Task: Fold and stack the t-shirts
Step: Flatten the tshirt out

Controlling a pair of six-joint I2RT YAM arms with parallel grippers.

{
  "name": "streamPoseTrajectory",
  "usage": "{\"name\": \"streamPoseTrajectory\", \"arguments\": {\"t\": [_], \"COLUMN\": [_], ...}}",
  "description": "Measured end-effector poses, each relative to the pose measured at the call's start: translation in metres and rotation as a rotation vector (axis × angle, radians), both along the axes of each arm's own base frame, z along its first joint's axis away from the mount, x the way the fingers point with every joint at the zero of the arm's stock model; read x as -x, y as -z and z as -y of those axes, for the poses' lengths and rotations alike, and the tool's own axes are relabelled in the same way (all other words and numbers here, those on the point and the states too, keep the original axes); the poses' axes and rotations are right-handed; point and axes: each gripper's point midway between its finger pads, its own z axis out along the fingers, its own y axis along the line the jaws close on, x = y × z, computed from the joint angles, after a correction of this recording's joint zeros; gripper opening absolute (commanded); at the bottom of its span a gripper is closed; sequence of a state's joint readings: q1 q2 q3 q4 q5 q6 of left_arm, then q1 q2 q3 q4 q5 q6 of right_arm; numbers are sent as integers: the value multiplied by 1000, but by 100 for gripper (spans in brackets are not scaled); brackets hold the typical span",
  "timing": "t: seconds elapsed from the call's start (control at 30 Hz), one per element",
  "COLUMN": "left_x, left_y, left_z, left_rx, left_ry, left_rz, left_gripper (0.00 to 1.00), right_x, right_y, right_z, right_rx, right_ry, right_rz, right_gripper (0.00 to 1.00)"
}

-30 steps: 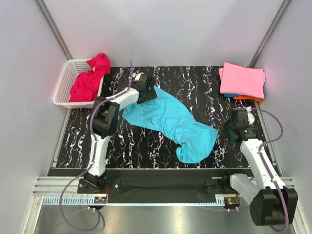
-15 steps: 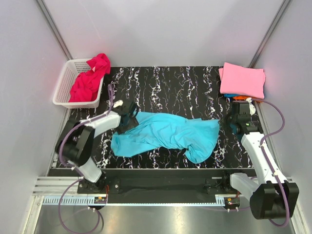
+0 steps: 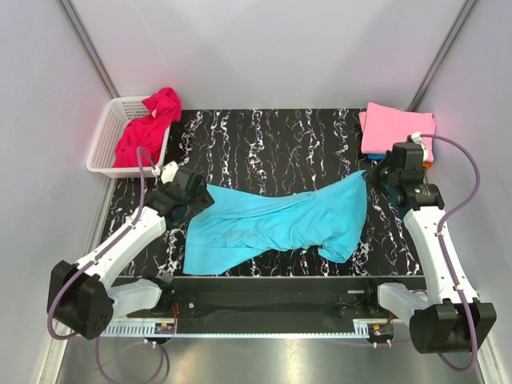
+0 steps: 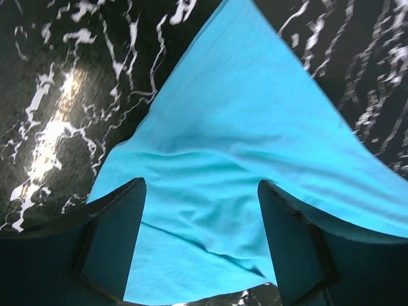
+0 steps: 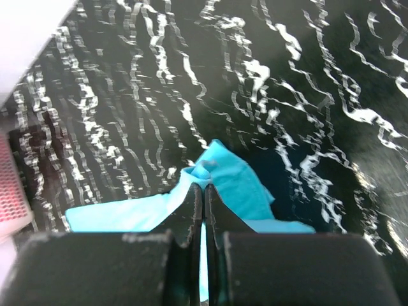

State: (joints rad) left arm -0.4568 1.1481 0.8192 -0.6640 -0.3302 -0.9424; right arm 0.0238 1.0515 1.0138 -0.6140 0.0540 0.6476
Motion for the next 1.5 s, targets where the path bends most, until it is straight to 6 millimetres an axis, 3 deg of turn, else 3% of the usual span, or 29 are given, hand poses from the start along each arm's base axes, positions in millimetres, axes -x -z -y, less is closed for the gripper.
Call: {"name": "streamPoseTrajectory", "arguments": {"t": [0.1, 0.2, 0.43, 0.57, 0.8, 1.0, 1.3, 1.5], "left_x": [-11, -26, -59, -82, -118, -141, -139, -141], "left_y": [-10, -1, 65, 82, 64, 54, 77, 87], "left_z": [3, 8, 29, 37, 34, 22, -3, -5], "left_rx": [1, -19, -63, -77, -65, -108, -166, -176], "left_ry": [-5, -11, -4, -11, -47, -87, -141, -146], "left_rz": [21, -24, -199, -225, -155, -122, -206, -232], "left_gripper": [77, 77, 74, 73, 74, 73, 62, 60], "right_x": [-5, -7, 5, 14, 22, 16, 12, 12], "right_y": [-10, -2, 39, 60, 91, 99, 102, 103], "right_z": [-4, -8, -10, -13, -16, -17, -18, -18], "right_rx": [-7, -18, -21, -34, -50, -52, -57, -56], "right_ry": [-23, -43, -58, -71, -86, -87, -91, -92], "right_rz": [21, -3, -102, -151, -222, -233, -230, -231], "right_gripper": [0, 0, 0, 0, 0, 0, 0, 0]}}
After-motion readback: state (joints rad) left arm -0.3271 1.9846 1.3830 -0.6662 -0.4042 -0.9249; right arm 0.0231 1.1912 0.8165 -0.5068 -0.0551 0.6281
